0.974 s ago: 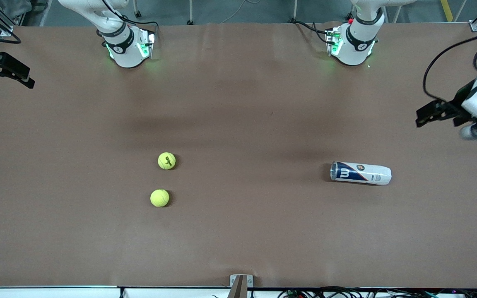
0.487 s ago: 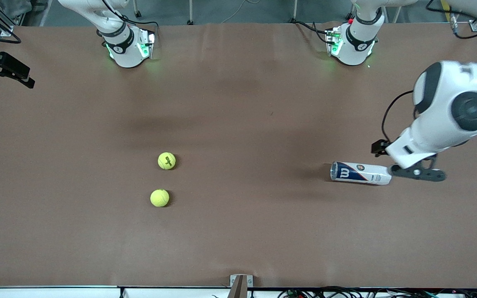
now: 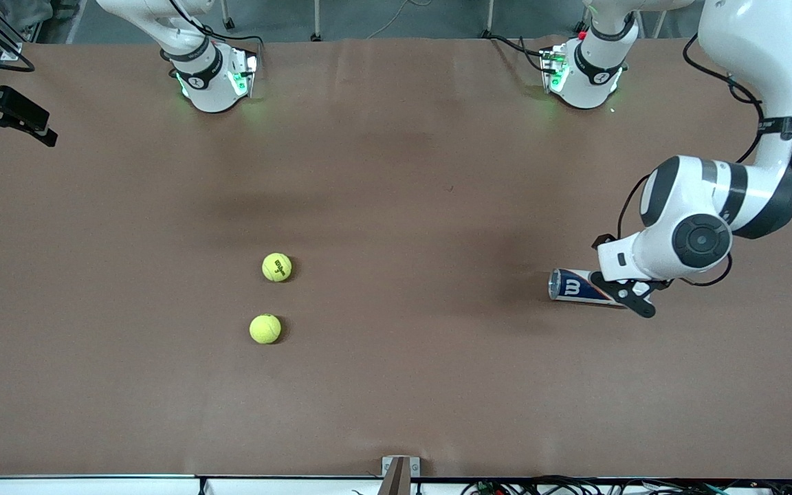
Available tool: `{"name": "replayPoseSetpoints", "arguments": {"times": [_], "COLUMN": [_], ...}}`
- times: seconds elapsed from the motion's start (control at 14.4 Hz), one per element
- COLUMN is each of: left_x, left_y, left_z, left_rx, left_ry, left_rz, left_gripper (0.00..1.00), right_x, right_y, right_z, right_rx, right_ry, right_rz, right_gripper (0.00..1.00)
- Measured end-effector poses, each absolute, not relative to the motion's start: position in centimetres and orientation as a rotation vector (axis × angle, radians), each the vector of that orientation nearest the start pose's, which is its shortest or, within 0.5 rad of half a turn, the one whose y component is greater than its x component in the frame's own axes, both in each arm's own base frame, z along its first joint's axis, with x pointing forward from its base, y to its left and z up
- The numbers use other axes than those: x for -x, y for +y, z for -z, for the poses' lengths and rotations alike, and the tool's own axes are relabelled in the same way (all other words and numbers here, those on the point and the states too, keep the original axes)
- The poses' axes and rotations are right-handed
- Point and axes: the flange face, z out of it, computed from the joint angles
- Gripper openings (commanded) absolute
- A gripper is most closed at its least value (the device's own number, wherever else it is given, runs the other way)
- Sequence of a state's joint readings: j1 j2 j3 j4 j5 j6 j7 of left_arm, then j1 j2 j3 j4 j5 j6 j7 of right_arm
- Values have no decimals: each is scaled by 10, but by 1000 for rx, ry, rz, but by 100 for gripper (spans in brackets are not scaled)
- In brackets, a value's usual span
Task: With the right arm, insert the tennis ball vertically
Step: 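Grasp the ball can with the left gripper and tilt it upright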
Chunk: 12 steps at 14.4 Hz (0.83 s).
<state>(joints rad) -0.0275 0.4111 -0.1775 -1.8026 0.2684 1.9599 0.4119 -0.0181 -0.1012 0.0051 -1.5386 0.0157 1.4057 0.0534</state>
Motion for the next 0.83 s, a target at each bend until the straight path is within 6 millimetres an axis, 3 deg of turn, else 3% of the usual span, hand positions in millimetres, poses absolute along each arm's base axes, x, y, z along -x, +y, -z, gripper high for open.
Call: {"name": "replayPoseSetpoints", "arguments": {"times": [0.28,0.56,0.83], "left_x": [-595,-601,-604], "left_y": [-113,-108,-108], "left_z": [-264,-245,-237], "left_rx": [2580,2463,2311], "left_ry": [1277,1562,1690], "left_rz": [-427,-412,-419], "left_gripper": [100,100,100], "right_x": [-504,-504,-504], "right_y": [-5,-5,-5], "right_z": [-679,-679,-679], "right_rx": [3125,3126,3126], "right_ry": [100,100,100], "right_rz": [-49,-49,-49], "right_gripper": [100,100,100]}}
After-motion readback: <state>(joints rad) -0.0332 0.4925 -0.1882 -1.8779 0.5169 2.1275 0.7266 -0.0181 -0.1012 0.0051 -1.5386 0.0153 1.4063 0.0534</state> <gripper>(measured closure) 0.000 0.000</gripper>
